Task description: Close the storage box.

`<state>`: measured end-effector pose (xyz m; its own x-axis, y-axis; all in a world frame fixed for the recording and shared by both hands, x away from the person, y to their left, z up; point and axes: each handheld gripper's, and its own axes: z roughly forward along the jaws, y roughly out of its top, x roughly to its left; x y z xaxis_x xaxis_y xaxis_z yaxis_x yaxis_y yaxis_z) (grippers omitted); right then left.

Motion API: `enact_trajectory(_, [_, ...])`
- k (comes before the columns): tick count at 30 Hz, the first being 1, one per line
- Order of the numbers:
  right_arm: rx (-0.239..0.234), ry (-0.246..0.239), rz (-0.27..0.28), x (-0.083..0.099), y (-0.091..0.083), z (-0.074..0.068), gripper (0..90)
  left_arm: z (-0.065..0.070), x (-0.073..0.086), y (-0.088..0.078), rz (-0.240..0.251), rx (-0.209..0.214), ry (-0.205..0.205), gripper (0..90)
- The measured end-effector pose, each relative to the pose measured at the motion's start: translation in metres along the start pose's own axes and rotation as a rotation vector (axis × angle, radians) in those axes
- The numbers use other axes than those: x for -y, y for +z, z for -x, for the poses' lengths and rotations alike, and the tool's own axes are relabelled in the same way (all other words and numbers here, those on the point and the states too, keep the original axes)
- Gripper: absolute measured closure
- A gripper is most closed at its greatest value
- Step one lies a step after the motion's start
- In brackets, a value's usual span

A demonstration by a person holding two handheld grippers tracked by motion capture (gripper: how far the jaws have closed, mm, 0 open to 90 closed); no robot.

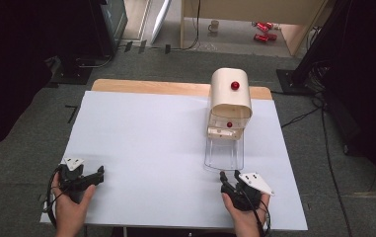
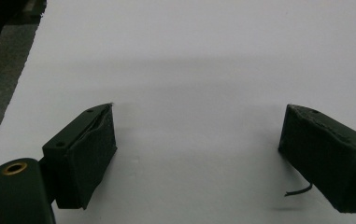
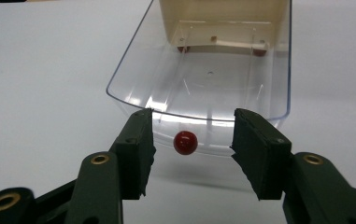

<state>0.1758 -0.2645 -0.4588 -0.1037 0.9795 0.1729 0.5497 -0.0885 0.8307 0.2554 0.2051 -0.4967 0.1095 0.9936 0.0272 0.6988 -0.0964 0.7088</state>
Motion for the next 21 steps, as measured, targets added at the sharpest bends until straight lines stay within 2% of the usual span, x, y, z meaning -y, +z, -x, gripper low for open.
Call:
enact_trajectory(3, [0.001,0.017,-0.006,0.005,0.0,0.001,53.0,0.0,0.0,0.0,0.001,0.0,-0.001,11.1])
enact_trajectory(10, [-0.003,0.021,-0.033,0.016,0.007,0.001,57.5,0.0,0.0,0.0,0.0,0.0,-0.001,11.1])
enact_trajectory(21, [0.014,0.014,-0.051,0.02,0.024,0.0,63.6,0.0,0.0,0.0,0.0,0.0,-0.001,11.2])
